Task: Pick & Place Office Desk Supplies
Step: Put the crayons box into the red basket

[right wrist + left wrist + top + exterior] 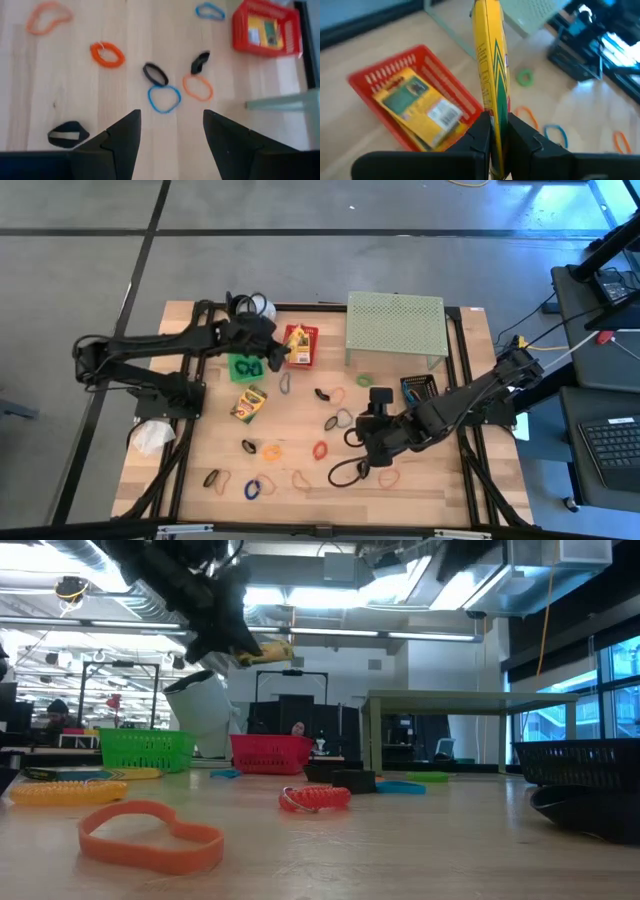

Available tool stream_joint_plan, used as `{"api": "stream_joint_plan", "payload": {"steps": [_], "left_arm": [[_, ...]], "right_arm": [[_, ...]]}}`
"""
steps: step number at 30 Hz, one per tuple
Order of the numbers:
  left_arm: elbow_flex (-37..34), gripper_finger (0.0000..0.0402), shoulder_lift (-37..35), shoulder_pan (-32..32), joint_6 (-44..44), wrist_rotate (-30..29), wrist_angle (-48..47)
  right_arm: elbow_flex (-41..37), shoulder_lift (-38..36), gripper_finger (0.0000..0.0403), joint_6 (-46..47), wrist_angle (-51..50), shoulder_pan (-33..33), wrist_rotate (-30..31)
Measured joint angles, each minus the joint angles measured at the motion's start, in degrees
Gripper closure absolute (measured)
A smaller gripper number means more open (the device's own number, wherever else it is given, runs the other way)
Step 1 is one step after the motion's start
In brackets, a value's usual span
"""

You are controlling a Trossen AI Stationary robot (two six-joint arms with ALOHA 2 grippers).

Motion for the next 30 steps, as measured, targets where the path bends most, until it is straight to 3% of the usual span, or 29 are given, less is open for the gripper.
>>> {"api": "stream_joint_plan", "payload": {"steps": [7,12,21,30], "left_arm": [[0.01,0.0369,3.72,5.37,0.95,0.35,-0.38],[0.01,0.0369,7.50,5.26,0.13,0.42,0.65],[3.40,0.0369,17.37,4.49,-1.21,-1.94,1.82],[10.68,0.0369,26.57,4.62,-0.49,-3.23,-2.32]], "right_arm": [[-12.80,0.02,0.0188,7.04,15.51,1.12,-0.50],[-18.61,0.02,0.0188,11.11,27.86,1.13,-0.32],[-19.41,0.02,0.0188,12.40,38.92,1.24,3.14],[-19.41,0.02,0.0188,10.74,40.25,1.88,2.98]]}}
